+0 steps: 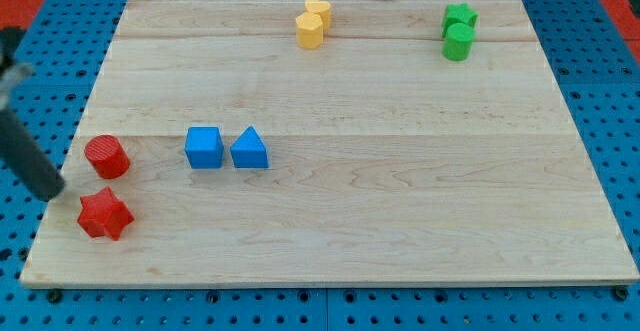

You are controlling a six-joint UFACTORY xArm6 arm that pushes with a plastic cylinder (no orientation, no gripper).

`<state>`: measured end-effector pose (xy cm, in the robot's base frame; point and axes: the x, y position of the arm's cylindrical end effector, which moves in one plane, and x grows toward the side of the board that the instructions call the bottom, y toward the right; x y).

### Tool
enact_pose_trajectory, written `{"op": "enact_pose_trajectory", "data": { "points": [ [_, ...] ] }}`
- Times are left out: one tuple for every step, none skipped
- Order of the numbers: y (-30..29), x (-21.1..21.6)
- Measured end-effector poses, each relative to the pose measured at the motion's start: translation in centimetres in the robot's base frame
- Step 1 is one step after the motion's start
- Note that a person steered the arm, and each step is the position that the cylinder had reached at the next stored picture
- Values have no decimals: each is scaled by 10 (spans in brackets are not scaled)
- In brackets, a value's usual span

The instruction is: Push the red star right to the blue triangle

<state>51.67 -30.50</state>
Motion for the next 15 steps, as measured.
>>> {"op": "enact_pose_trajectory", "data": {
  "points": [
    [32, -25],
    [76, -35],
    [38, -18],
    [11, 48],
    [32, 49],
    [123, 38],
    [219, 26],
    [184, 63],
    [147, 49],
    [151, 24],
    [181, 4],
    [269, 2],
    [320, 2],
    [320, -11],
    [324, -27]
  ]
}}
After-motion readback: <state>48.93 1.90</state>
